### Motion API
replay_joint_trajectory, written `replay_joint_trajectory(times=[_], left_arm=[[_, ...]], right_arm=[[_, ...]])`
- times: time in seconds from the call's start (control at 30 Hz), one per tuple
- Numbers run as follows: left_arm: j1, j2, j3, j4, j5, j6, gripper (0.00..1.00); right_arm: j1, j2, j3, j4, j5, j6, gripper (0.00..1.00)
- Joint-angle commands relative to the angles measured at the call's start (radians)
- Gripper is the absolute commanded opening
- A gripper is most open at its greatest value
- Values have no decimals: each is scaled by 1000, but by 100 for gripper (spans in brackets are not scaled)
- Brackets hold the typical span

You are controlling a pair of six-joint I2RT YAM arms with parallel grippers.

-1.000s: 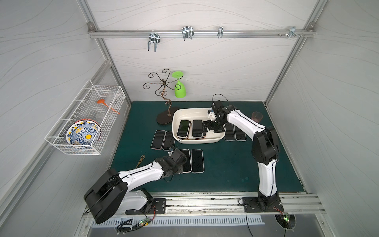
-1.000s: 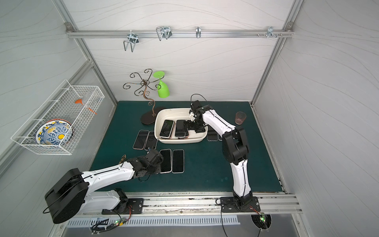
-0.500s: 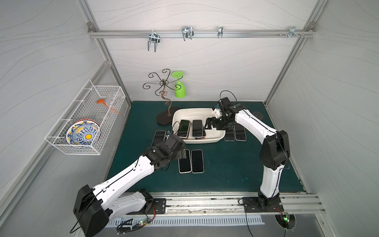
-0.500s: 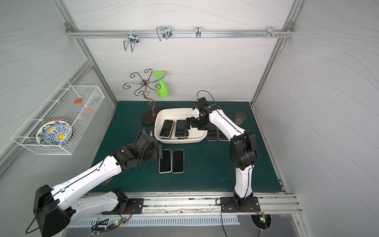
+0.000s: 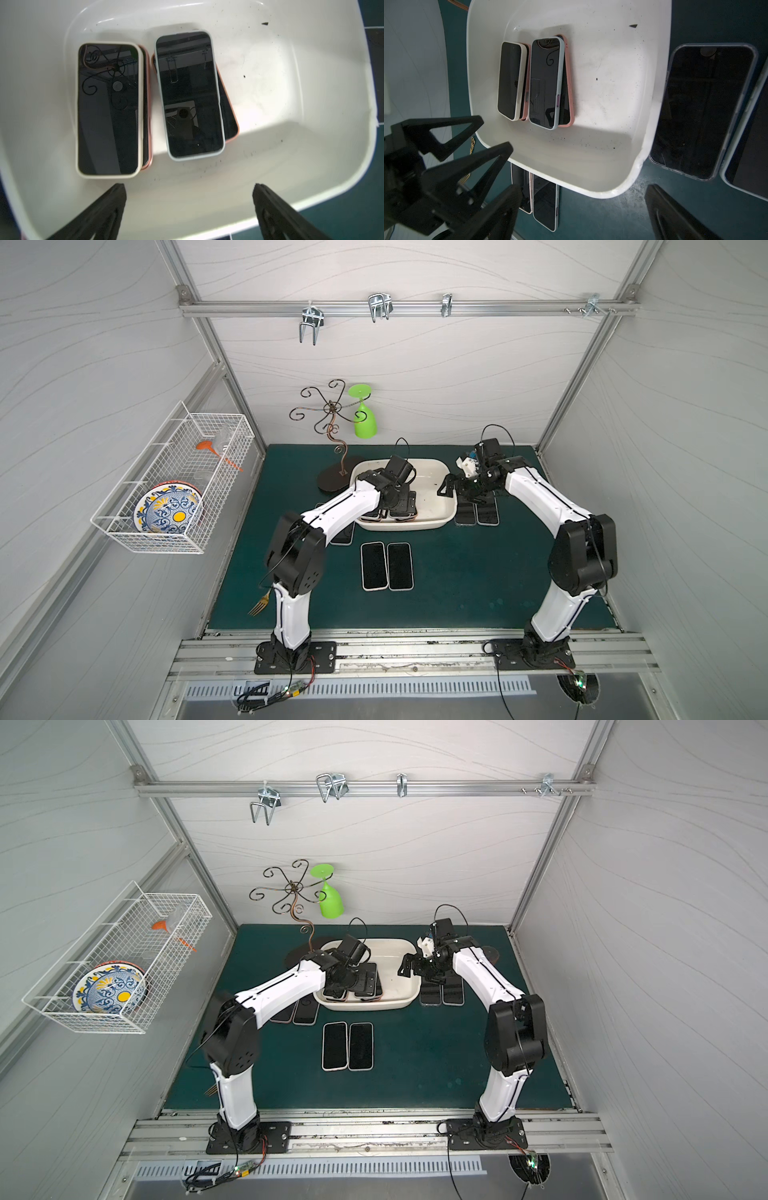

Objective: Take the phone out of the storage box
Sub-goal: Pick up the phone from the storage box.

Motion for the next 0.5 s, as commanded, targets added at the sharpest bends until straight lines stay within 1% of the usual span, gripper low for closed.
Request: replay_joint_trajectory(times=[0.0,0.13,0.47], left_arm=[[-4,85,164,-39,23,45,100],[5,176,244,-76,2,49,100],[12,277,278,-72,-7,29,100]], right_arm=[[-8,-3,-6,25,-42,-16,99],[-9,9,-18,37,-60,-24,99],[-20,27,-39,50,-81,-39,99]])
